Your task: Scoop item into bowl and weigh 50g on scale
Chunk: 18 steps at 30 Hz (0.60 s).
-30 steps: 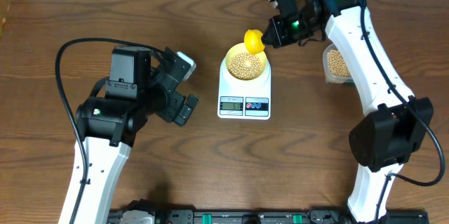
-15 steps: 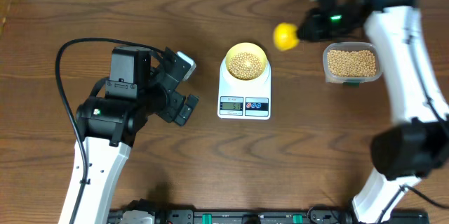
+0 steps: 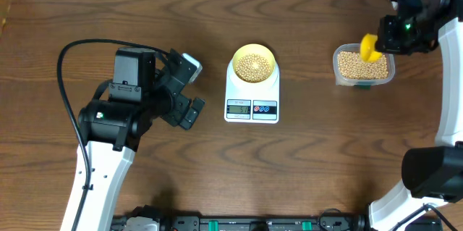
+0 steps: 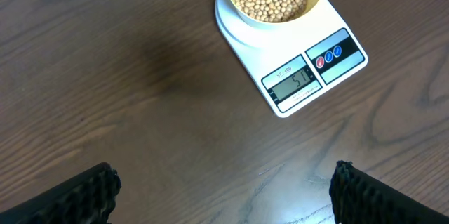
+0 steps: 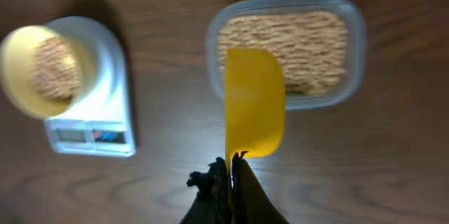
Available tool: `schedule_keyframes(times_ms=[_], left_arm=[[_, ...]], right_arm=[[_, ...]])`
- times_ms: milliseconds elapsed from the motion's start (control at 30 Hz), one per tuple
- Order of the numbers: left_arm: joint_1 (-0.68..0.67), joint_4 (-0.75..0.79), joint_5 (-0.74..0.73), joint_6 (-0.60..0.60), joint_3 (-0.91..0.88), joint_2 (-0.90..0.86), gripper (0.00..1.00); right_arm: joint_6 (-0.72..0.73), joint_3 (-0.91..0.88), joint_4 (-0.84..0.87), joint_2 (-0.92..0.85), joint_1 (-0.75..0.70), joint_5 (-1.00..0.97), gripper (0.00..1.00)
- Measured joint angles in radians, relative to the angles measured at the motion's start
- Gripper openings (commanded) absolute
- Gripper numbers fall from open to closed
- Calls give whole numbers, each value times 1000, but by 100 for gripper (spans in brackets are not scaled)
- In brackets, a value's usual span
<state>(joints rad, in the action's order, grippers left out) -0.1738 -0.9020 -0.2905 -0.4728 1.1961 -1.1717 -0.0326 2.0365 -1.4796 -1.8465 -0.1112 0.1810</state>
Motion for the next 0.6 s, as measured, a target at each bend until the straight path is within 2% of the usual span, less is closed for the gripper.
schedule_keyframes(times_ms=[167, 400, 600], left_arm=[[0, 0, 0, 0, 0, 0, 98], [0, 0, 0, 0, 0, 0, 98], [0, 0, 0, 0, 0, 0, 98]], right_arm=[[7, 0, 9, -31, 40, -168, 1], [40, 0, 11, -184, 204, -472, 1], [51, -1, 34, -222, 282, -582, 1]])
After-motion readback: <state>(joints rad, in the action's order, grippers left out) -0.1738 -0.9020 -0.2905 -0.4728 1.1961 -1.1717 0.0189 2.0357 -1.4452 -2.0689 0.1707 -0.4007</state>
